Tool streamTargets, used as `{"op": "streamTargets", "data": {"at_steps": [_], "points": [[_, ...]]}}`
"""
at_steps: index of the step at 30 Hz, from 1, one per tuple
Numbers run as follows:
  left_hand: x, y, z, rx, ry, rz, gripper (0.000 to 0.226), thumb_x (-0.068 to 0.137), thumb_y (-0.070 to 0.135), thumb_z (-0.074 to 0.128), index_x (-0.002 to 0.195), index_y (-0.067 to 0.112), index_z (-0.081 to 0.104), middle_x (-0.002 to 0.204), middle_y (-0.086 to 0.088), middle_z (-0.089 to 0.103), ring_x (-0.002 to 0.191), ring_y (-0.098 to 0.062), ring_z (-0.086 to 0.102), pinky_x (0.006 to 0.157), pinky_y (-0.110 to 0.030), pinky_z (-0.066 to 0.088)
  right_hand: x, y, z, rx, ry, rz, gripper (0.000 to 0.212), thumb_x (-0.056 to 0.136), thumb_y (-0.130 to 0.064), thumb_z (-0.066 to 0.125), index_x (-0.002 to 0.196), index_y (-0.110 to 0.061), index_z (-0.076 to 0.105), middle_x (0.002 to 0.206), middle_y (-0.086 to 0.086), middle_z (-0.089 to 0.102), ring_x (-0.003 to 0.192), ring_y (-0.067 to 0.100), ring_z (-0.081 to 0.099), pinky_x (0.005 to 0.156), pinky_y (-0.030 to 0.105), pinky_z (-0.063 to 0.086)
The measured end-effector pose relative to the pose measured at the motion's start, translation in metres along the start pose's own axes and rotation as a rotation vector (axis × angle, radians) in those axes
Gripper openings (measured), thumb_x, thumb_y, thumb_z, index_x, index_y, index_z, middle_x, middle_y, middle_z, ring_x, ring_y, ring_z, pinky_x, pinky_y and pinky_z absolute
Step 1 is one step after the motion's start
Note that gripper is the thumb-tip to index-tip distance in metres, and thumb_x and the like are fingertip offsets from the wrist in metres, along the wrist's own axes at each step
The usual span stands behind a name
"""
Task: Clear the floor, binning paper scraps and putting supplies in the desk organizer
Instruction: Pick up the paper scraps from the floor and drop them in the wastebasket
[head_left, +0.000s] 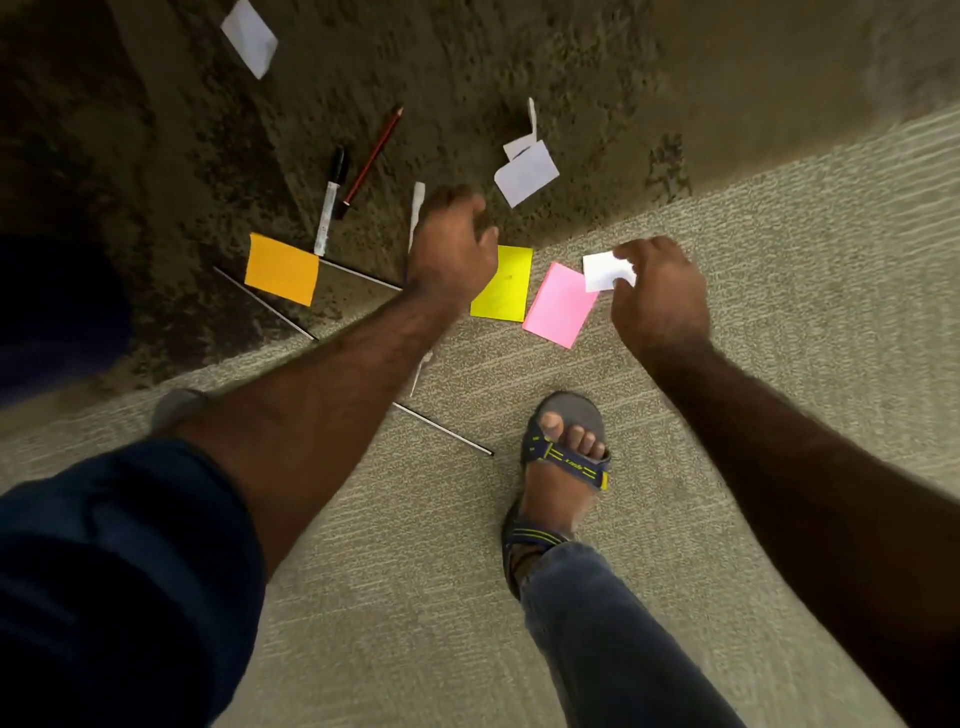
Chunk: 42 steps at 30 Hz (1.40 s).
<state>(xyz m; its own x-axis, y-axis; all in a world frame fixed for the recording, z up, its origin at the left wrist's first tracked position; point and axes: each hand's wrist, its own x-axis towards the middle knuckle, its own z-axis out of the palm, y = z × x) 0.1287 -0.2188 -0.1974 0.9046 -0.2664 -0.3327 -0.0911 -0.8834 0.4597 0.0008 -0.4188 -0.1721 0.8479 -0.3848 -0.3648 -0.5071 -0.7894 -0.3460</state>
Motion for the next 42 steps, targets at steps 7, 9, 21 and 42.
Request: {"op": "streamTargets", "data": {"at_steps": [7, 9, 21, 42], "points": [[0.030, 0.005, 0.029, 0.070, 0.066, 0.021, 0.062, 0.091, 0.040, 0.067, 0.141, 0.008, 0.050, 0.140, -0.014, 0.056, 0.132, -0.031, 0.052, 0.110, -0.038, 0.041, 0.012, 0.013, 0.022, -0.088, -0.131, -0.051, 0.064, 0.088, -0.002, 0.064, 0.149, -0.018, 0.052, 0.144, 0.013, 0.056, 0.128, 0.035, 0.054, 0.106, 0.049, 0.053], [0.042, 0.010, 0.033, 0.065, 0.044, 0.025, 0.068, 0.090, 0.044, 0.068, 0.144, 0.008, 0.047, 0.142, -0.013, 0.055, 0.134, -0.031, 0.050, 0.111, -0.039, 0.040, 0.014, 0.015, 0.027, -0.125, -0.125, -0.035, 0.067, 0.087, -0.004, 0.067, 0.150, -0.021, 0.050, 0.140, 0.013, 0.056, 0.125, 0.034, 0.054, 0.103, 0.050, 0.053], [0.073, 0.026, 0.033, -0.056, 0.002, -0.041, 0.062, 0.080, 0.039, 0.085, 0.133, 0.021, 0.058, 0.136, -0.004, 0.055, 0.121, -0.022, 0.060, 0.100, -0.037, 0.053, 0.012, 0.025, 0.039, -0.157, -0.102, 0.056, 0.060, 0.088, -0.018, 0.075, 0.143, -0.024, 0.051, 0.133, 0.015, 0.054, 0.122, 0.035, 0.054, 0.099, 0.052, 0.054], [0.069, 0.032, 0.042, -0.108, -0.135, -0.096, 0.067, 0.067, 0.044, 0.094, 0.119, 0.017, 0.061, 0.121, 0.001, 0.068, 0.107, -0.019, 0.067, 0.085, -0.034, 0.058, 0.008, 0.007, 0.039, 0.061, -0.035, 0.181, 0.005, 0.091, -0.016, 0.071, 0.093, -0.018, 0.068, 0.110, 0.006, 0.062, 0.106, 0.027, 0.059, 0.089, 0.044, 0.055]]}}
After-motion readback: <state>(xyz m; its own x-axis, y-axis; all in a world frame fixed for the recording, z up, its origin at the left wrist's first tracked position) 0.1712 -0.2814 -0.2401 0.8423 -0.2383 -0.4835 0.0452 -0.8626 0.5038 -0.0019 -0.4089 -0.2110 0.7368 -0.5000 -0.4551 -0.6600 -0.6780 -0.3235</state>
